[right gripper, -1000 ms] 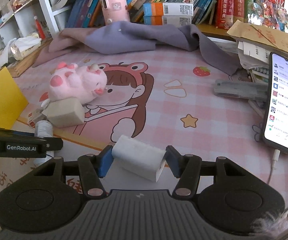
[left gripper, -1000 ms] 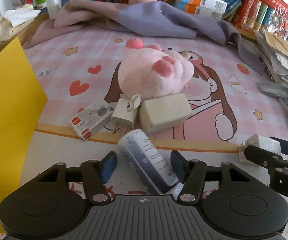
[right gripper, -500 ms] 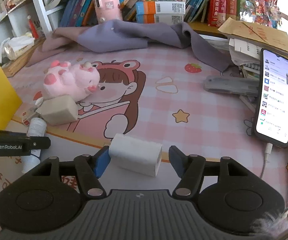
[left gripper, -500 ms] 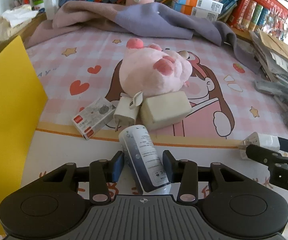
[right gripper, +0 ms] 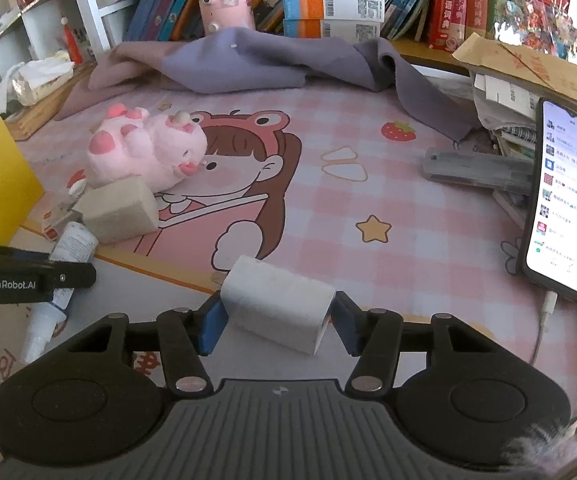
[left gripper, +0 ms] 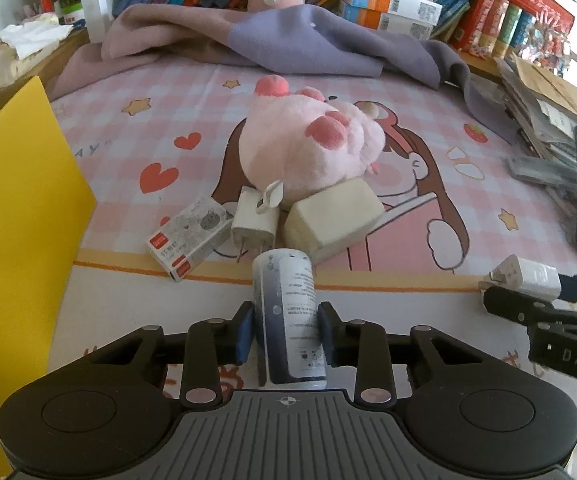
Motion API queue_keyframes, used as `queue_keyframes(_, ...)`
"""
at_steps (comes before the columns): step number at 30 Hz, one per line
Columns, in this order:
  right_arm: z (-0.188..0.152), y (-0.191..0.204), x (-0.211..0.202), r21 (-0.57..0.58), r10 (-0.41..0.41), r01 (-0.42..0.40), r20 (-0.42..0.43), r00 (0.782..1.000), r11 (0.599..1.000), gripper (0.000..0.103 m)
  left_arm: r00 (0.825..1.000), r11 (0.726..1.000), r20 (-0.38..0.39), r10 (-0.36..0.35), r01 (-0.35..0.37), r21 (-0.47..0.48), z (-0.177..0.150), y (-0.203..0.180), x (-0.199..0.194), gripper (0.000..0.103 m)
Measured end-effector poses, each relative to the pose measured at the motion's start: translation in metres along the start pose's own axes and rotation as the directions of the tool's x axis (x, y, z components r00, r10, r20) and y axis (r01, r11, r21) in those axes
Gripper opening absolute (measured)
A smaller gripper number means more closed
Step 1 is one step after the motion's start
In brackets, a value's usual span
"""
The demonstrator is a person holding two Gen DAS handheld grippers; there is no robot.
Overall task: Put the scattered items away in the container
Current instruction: 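Close the left gripper on the white tube while the right holds the block, then carry the white tube and white block together over the yellow box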
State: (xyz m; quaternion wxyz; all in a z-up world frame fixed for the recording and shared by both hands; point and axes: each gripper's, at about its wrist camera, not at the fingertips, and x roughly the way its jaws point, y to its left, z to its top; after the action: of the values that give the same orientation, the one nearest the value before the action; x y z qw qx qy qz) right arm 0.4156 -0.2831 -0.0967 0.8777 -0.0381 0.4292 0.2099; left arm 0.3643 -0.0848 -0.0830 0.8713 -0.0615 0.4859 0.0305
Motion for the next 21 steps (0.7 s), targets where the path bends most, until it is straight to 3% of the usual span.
queue_keyframes(13,-0.01,-0.006,-0.028,0.018,0.024,-0.025,0.011,1.0,1.0,0.053,0.998,0.997,0.045,-0.043,0.04,0.06,-0.008,-0.009,-0.032,0.031)
queue_keyframes(21,-0.017,0.003,-0.05,0.027,0.07,-0.07,0.003,0.998,0.997,0.053,0.995,0.997,0.065,-0.072,0.07,0.035,-0.021,-0.008,-0.061,0.031)
